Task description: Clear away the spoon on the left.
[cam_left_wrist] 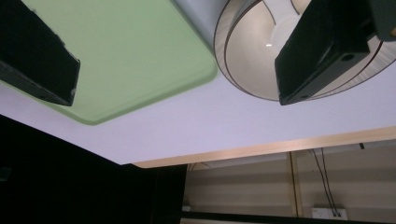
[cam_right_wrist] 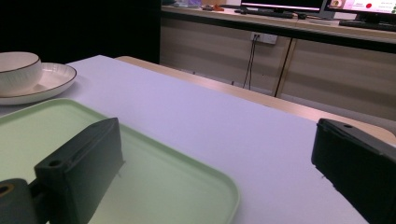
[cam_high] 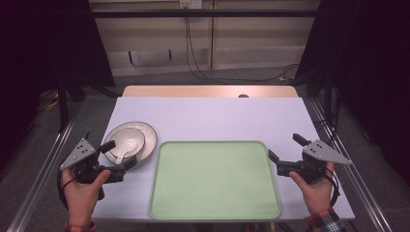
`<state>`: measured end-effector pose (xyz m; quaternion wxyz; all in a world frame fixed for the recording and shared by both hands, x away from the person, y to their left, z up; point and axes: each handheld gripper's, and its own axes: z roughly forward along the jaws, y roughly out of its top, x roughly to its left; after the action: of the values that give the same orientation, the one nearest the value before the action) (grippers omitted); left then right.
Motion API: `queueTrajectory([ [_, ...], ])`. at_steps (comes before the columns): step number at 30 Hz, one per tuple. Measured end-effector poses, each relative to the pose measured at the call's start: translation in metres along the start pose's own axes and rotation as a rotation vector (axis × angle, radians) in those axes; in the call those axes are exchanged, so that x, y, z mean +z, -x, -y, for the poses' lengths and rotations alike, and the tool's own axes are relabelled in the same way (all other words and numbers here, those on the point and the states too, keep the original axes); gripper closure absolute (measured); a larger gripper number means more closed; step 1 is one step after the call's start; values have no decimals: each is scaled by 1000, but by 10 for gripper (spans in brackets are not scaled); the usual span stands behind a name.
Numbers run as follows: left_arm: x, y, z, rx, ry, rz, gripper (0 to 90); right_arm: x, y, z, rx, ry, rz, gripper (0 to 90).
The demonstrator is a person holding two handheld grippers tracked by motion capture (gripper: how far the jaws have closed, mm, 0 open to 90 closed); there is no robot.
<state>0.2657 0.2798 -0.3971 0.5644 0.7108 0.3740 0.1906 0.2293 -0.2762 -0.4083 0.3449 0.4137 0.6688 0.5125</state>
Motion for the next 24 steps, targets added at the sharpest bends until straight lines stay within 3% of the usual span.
queueTrajectory([
  [4,0,-3,3,-25,-5,-15,0,-1,0,1,-10,11,-8,12],
  [7,0,-4,4,-12,-24,-51,0,1,-1,2,-21,1,-10,11],
  [10,1,-6,7,-39,-27,-63,0,2,-2,2,-25,-2,-14,12],
  [12,2,-7,8,-31,-48,-80,0,2,-2,2,-25,1,-20,12],
  [24,-9,-12,14,-37,-56,-146,60,11,-4,4,-45,-19,-23,12],
])
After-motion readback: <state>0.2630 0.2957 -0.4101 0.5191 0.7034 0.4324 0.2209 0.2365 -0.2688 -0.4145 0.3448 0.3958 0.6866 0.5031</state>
